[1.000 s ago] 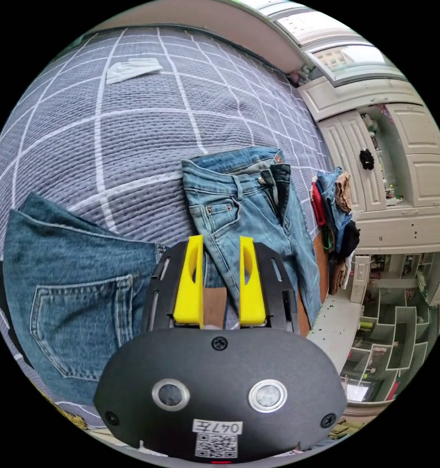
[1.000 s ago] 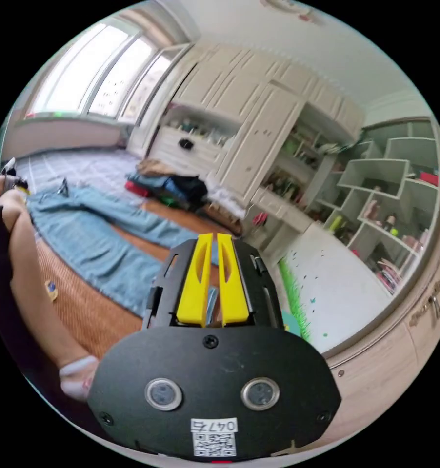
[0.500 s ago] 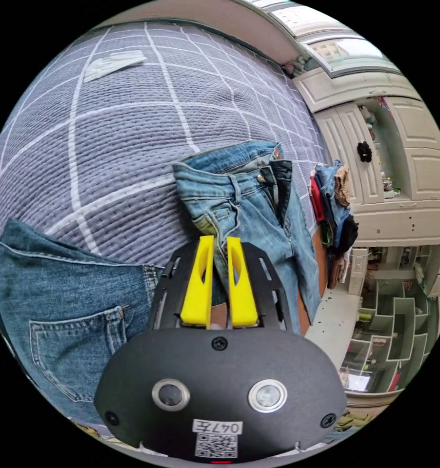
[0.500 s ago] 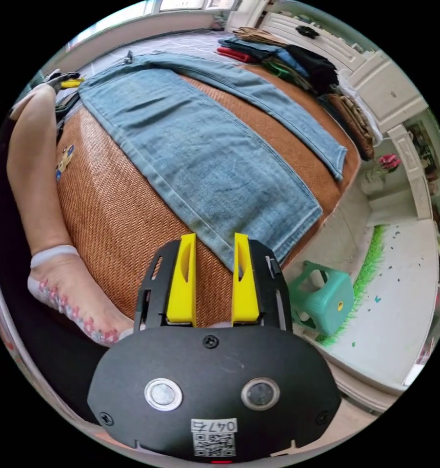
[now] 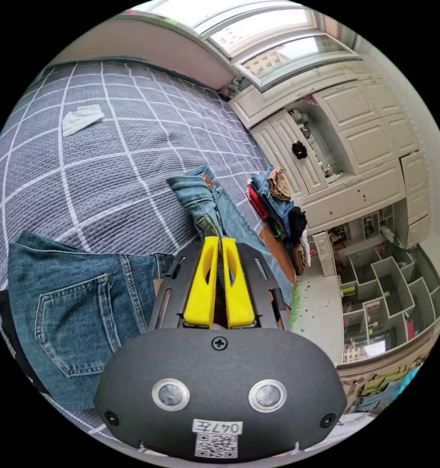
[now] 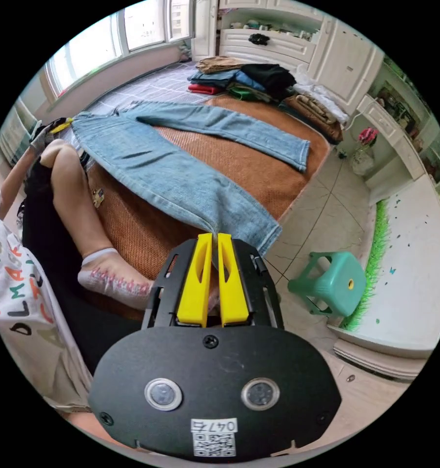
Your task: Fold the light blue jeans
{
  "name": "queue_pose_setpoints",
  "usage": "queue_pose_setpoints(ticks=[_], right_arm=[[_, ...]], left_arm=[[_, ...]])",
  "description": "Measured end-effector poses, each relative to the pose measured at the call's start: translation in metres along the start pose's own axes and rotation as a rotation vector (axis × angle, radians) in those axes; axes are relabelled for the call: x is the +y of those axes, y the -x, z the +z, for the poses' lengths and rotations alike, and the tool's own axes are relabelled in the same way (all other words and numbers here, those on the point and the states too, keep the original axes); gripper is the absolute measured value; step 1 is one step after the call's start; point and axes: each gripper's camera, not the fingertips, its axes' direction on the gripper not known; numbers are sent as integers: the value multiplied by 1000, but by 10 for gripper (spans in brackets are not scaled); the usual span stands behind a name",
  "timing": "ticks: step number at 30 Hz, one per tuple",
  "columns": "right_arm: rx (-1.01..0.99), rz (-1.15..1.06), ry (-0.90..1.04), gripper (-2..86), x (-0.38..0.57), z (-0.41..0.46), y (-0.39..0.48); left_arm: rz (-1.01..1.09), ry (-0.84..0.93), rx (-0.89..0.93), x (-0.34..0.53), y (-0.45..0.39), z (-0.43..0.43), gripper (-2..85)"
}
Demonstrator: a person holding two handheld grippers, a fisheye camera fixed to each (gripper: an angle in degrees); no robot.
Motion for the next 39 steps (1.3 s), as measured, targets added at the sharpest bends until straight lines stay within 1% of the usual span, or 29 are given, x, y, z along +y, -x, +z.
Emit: queue_pose_setpoints(ticks=[2,5,9,12,14,15,17,21,23,26,29,31,33,35,37,39], right_arm=[[30,49,-23,3,14,-38,-12],[77,98,-43,3,24,-79,-21],[83,124,-86,2,-1,-100,-38],[170,105,-75,2,-60,-90,-52],[248,108,-66,2,-118,-75,-70],[261,109,-64,1,-134,-70,-75],[279,133,-37,0,-195,-45,-103],[278,176,12,-2,-285,3,-144],[243,206,42,-2,-340,39,-166],[230,236,95,0,-400,81,-180],[298,233,151,2,-439,124,-186],[296,253,150,4,-450,144,-193],[270,281,141,6,-455,162,-203],[210,314,120,14,-457,181,-218],[161,330,99,26,-456,192,-229],[138,336,91,48,-454,198,-240]], left_arm=[[10,-34,40,35,-18,-29,-9],[-25,-81,48,79,-31,-55,-9],[-73,-89,31,80,-45,-39,-9],[-83,-98,55,53,-70,-3,-9],[-102,-102,53,22,-92,36,-9],[-115,-105,49,14,-96,46,-9],[-174,-106,10,-19,-111,90,-8],[-221,-77,-85,-66,-128,157,-9],[-254,-58,-149,-91,-130,195,-9],[-343,-27,-167,-114,-121,237,-8],[-401,-35,-148,-125,-111,265,-4],[-388,-45,-140,-129,-111,279,3],[-355,-61,-126,-133,-113,291,12],[-343,-147,-99,-135,-113,295,1],[-357,-161,-102,-146,-115,296,-1],[-300,-156,-140,-161,-128,295,4]])
